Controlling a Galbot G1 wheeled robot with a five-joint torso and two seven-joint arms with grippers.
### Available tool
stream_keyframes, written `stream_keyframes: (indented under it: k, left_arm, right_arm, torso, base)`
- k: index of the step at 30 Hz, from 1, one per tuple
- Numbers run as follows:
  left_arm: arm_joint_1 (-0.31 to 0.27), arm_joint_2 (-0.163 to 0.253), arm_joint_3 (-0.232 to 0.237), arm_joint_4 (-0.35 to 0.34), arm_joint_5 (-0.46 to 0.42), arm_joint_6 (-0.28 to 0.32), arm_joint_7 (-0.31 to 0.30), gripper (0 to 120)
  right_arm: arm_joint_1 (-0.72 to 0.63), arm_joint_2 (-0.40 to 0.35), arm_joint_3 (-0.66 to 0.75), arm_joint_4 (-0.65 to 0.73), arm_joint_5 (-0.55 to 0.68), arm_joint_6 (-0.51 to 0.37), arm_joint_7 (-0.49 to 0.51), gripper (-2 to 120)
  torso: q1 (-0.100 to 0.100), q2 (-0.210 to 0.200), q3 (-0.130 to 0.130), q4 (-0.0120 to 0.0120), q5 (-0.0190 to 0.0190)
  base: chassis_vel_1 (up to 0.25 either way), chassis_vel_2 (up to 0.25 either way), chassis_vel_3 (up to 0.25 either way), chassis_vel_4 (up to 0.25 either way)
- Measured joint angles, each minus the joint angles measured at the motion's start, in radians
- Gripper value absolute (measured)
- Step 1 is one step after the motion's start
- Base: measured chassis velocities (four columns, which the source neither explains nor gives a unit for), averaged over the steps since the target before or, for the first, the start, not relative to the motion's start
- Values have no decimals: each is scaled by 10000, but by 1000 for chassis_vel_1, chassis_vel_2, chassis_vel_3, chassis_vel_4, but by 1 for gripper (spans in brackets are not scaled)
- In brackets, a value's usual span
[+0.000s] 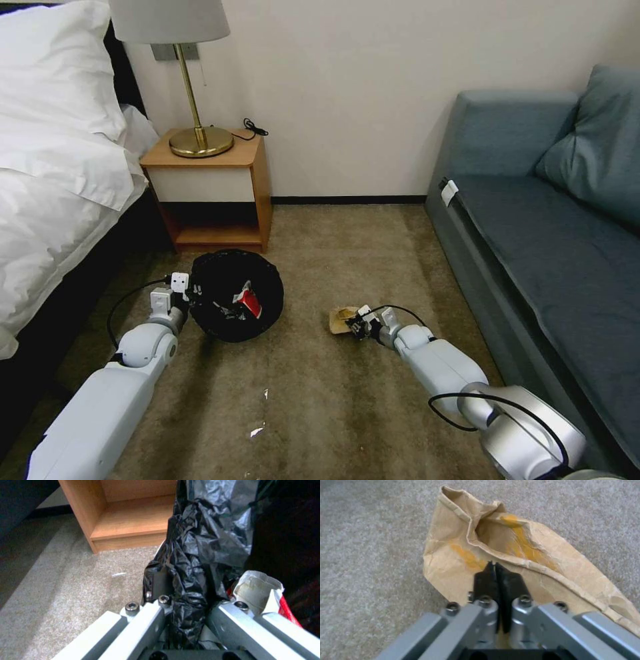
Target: Pick up the trash bin, then pick up the garbage on the floor and place it into the trash bin.
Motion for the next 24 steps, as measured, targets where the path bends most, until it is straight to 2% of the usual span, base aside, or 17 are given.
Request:
stream_keyframes:
  k: [10, 24]
  left_arm:
    - [37, -73, -12, 66, 46, -46, 22, 0]
    - [56, 65, -28, -139, 19, -32, -23, 0]
  right_arm:
    - [-121, -20, -1, 160, 143, -25, -115, 0]
    - [-234, -243, -616, 1691, 754, -289, 54, 0]
  torso:
    - [0, 0, 0, -1, -1]
    - [0, 0, 0, 0, -1]
  base:
    - [0, 0, 0, 0]
    - [0, 0, 0, 0]
